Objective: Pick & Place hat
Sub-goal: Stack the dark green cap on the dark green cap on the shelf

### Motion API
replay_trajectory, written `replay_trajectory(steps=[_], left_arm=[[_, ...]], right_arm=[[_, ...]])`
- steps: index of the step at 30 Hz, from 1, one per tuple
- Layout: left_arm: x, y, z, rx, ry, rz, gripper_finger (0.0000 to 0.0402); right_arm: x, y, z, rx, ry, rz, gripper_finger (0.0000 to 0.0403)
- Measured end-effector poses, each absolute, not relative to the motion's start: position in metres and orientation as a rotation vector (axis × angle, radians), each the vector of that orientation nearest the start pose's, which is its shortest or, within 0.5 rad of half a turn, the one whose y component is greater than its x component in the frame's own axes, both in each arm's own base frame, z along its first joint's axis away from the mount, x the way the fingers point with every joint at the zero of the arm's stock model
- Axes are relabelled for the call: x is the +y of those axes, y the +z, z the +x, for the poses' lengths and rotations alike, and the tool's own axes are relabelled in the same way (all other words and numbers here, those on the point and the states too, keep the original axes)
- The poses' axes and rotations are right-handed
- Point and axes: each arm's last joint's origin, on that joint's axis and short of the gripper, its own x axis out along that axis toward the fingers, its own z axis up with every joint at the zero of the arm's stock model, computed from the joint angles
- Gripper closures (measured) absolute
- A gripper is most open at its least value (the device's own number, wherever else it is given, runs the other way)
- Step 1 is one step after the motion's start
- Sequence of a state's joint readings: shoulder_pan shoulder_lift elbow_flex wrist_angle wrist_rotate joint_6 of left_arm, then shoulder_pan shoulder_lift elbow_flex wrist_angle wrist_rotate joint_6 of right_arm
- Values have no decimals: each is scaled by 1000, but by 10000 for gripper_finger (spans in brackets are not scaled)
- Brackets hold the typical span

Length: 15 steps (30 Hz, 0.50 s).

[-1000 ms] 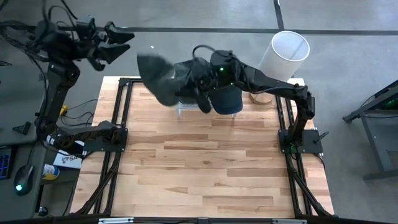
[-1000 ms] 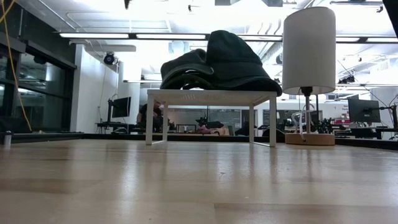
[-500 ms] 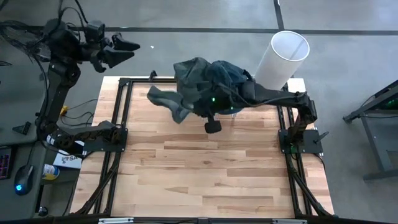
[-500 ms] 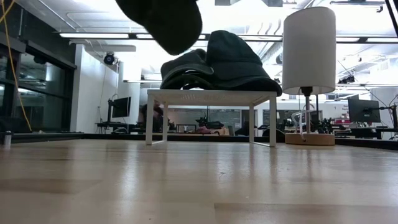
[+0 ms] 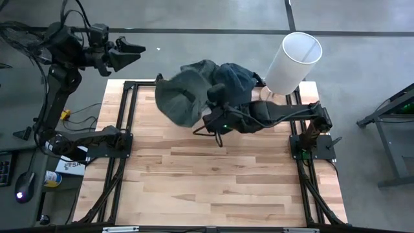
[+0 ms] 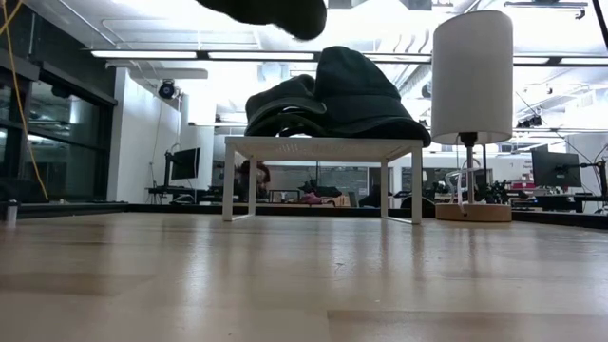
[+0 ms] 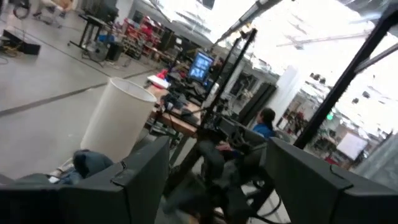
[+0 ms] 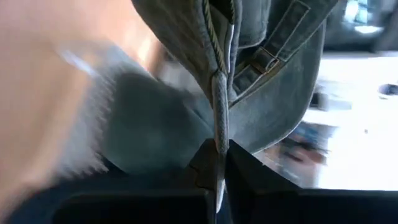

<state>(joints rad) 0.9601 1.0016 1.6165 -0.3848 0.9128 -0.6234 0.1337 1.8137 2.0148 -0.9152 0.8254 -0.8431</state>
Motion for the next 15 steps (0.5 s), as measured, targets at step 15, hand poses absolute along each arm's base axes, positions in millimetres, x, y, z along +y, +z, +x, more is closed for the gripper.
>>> replay_trajectory(steps=[15], left_arm=[[61,528,139,-113,-63,-387,137]], right_arm=[[44,439,382,875,-676,-1338,399]])
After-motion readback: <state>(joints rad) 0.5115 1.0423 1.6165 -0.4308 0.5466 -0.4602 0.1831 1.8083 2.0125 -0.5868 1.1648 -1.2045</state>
